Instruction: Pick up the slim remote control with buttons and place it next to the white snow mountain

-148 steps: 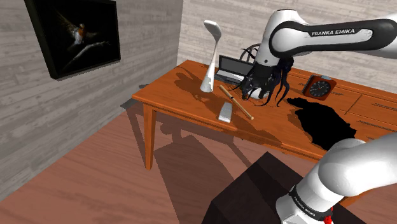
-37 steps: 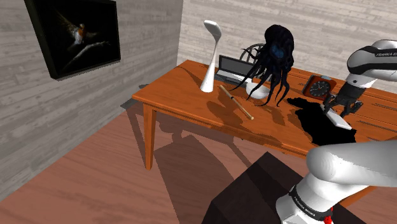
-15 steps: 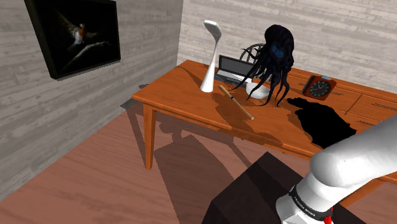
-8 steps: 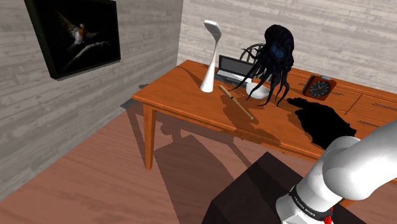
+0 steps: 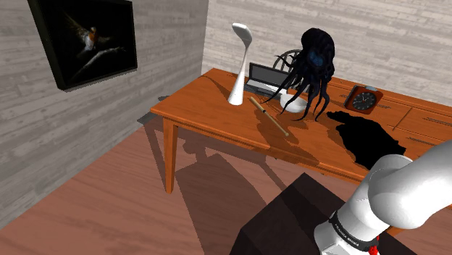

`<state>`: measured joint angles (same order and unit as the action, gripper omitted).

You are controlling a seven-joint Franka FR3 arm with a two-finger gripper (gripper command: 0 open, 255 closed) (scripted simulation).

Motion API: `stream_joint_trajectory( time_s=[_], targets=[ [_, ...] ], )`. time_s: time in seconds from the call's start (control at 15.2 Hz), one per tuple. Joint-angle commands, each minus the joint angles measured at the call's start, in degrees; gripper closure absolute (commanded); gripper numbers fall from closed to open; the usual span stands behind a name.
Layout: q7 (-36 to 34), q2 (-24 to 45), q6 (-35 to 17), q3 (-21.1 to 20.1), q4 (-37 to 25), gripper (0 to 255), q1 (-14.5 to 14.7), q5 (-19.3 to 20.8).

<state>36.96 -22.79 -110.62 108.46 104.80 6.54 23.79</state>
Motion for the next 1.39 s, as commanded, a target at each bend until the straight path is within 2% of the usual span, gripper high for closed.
stream_joint_trajectory(
  time_s=[0.0,1.12,1.32],
  targets=[
    [-0.41,-0.46,-1.31,0.53,1.08,255,0.26,0.63],
    [-5.18,-6.74,-11.01,7.88,7.03,255,5.63,8.23],
    [-5.18,-6.74,-11.01,7.88,7.04,255,5.62,8.23]
  ],
)
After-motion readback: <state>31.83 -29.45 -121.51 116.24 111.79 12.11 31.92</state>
